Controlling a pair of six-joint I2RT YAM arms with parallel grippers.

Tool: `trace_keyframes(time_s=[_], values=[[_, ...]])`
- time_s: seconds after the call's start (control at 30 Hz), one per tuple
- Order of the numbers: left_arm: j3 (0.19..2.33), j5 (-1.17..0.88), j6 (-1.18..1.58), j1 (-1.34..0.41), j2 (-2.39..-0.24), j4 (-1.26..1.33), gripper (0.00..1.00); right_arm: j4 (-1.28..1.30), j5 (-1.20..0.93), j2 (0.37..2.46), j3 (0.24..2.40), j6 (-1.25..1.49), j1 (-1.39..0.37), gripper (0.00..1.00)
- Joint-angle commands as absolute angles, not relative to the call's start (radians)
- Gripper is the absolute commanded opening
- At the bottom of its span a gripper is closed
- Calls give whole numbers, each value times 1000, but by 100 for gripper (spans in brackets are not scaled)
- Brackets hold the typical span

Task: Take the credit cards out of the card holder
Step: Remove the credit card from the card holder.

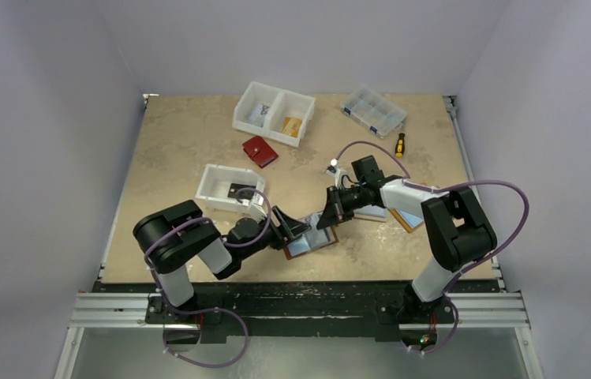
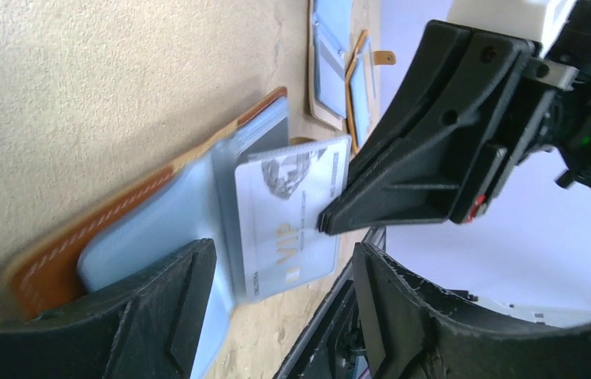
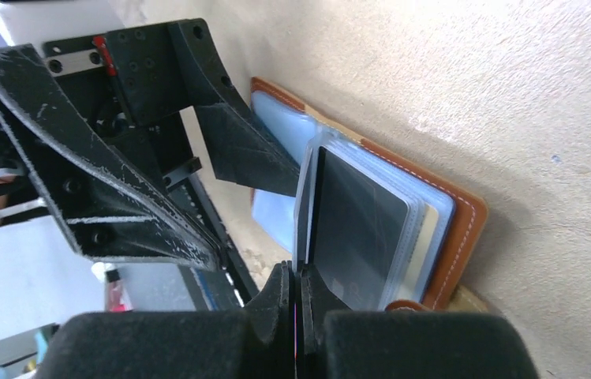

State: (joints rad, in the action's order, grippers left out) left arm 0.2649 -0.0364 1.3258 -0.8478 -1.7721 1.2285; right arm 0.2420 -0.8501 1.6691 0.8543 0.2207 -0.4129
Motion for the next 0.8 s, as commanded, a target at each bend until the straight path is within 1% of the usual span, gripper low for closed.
trace_keyframes(time_s=[0.0, 0.07, 0.23, 0.4, 0.63, 0.77], values=[[216, -33, 1309, -834, -1749, 1371, 69, 134, -1065, 1622, 850, 277, -342, 0], [213, -44, 1295, -834, -1747, 1409, 69, 97, -1129, 1610, 834, 307, -323, 0], [251, -81, 1255, -833, -1734, 1410, 67, 6, -1232, 1596, 803, 363, -313, 0], [261, -87, 1248, -833, -1729, 1423, 61, -59, -1291, 1601, 787, 393, -308, 0], [264, -100, 1256, -834, -1747, 1479, 53, -78, -1319, 1616, 783, 394, -308, 0], [265, -106, 1266, -834, -1770, 1526, 47, -147, -1357, 1627, 764, 452, -308, 0]])
